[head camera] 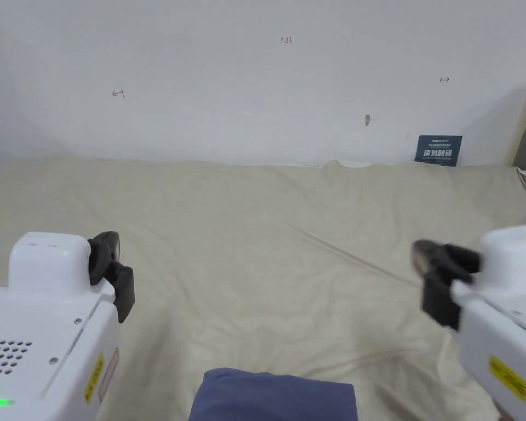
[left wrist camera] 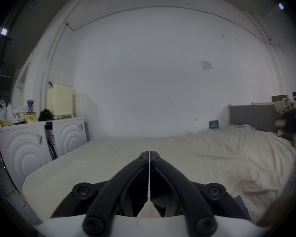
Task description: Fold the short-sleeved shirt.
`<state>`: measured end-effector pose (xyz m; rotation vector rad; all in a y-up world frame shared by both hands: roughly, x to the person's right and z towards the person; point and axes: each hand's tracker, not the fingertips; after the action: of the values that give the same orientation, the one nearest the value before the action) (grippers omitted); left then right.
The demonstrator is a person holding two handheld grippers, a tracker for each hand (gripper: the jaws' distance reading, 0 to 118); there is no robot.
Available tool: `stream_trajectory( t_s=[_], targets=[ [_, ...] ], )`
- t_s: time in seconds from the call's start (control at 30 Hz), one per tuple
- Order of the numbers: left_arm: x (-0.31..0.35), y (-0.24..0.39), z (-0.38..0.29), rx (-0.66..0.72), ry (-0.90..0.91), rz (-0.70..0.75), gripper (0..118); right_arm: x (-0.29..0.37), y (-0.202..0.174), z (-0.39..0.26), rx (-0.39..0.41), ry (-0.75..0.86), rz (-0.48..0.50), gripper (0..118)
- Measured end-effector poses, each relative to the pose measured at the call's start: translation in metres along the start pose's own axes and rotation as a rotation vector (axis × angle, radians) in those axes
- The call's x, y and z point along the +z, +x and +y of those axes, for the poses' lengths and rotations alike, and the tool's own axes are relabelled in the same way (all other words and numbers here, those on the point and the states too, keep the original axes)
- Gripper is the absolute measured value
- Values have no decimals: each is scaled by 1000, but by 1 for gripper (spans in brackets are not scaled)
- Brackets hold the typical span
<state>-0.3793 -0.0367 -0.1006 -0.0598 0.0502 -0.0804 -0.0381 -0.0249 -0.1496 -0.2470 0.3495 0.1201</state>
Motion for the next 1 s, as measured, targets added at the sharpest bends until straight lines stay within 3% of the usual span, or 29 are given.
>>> stream_trajectory(
  t_s=[0.07,0.1,0.17,0.2,0.23,0.3,0.33,0.47,0.5,0.53,0.57,0.6,0.63,0.67,0.7,0.77,0.87,0.97,1.0],
  targets=[
    [-4,-7,-3,18,-128,-68,1,-48,-3,-4,-4,-418,126,0],
    [-8,-10,-7,42,-214,-105,1,-74,-1,-21,-69,-624,204,0],
    [-13,-17,-22,106,-381,-131,1,-104,-2,-57,-178,-845,293,0],
    [-12,-19,-33,132,-351,-114,1,-116,-6,-75,-182,-944,309,0],
    [-11,-21,-41,141,-349,-76,1,-124,-8,-91,-149,-986,287,0],
    [-14,-27,-59,173,-428,-34,1,-136,-20,-114,-6,-1013,229,0],
    [-16,-31,-65,206,-459,-44,1,-141,-24,-121,12,-1032,249,0],
    [-31,-51,-75,335,-484,-95,1,-150,-26,-121,-62,-1060,215,0],
    [-39,-59,-76,362,-495,-135,1,-151,-27,-120,-39,-1061,221,0],
    [-49,-64,-75,379,-518,-165,4,-151,-29,-120,-6,-1067,227,0],
    [-64,-70,-77,368,-576,-252,16,-152,-31,-119,28,-1068,235,0],
    [-79,-78,-82,424,-665,-374,38,-152,-31,-120,40,-1066,239,0],
    [-93,-85,-89,503,-751,-485,80,-151,-32,-120,35,-1064,238,0],
    [-106,-87,-98,595,-875,-587,111,-151,-31,-121,31,-1062,239,0],
    [-119,-89,-111,644,-988,-660,118,-149,-28,-122,22,-1057,242,0],
    [-129,-89,-130,738,-1004,-690,117,-146,-24,-122,0,-1043,256,0],
    [-148,-79,-164,893,-1174,-794,118,-145,-18,-125,-41,-1031,271,0],
    [-162,-75,-186,1120,-1092,-962,118,-146,-12,-126,-90,-1031,283,0],
    [-168,-66,-190,1184,-1156,-1045,118,-145,-10,-127,-107,-1029,288,0]
  ],
)
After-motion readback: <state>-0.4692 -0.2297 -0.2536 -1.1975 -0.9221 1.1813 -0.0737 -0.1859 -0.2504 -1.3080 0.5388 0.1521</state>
